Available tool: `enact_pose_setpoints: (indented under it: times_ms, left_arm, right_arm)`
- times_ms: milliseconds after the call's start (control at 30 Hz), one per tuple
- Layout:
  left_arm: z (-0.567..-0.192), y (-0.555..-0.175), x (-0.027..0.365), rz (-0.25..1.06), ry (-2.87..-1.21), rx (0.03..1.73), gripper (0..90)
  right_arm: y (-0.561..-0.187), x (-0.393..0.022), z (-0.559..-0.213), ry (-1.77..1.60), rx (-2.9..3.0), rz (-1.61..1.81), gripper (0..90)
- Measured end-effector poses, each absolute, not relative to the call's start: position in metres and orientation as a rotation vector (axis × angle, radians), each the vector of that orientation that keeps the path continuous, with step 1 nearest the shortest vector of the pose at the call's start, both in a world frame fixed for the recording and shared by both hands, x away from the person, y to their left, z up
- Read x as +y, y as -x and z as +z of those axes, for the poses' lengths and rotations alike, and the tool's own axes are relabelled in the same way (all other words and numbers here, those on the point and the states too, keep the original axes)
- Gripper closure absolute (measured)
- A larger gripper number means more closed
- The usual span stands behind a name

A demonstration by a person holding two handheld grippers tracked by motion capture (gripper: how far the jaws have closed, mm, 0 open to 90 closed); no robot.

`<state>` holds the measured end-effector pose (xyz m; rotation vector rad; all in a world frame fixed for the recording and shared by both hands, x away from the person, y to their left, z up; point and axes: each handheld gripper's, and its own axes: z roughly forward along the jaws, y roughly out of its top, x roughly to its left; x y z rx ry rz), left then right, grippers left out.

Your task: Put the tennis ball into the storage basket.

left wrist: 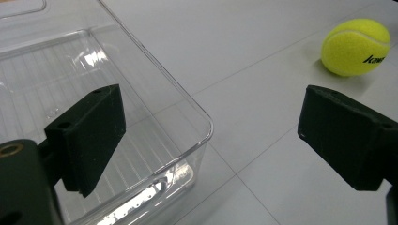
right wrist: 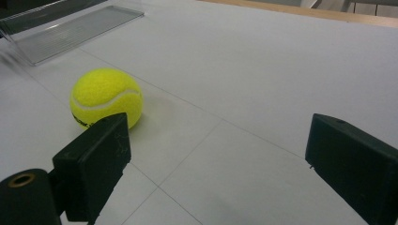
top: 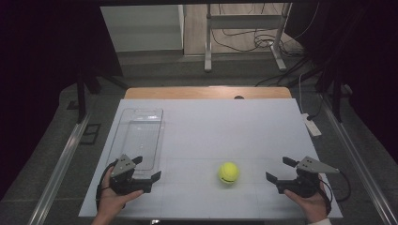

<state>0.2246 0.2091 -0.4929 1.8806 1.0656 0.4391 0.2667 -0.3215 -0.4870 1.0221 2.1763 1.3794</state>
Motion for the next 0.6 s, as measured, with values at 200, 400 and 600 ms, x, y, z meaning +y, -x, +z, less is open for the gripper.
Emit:
enact_pose_setpoints:
  times_ms: [200, 400, 600]
  left_arm:
    - [-0.488, -0.225, 0.210, 0.435, -1.880, 1.065, 9.3]
    - [-0.482, -0.226, 0.209, 0.429, -1.879, 1.050, 9.3]
    - [-0.477, -0.227, 0.207, 0.411, -1.889, 1.041, 9.4]
  right_arm:
    - [-0.268, -0.321, -0.488, -1.020, 2.183, 1.375, 7.3]
    - [-0.268, -0.321, -0.488, -1.022, 2.182, 1.372, 7.4]
    - [-0.268, -0.320, -0.488, -1.022, 2.182, 1.376, 7.4]
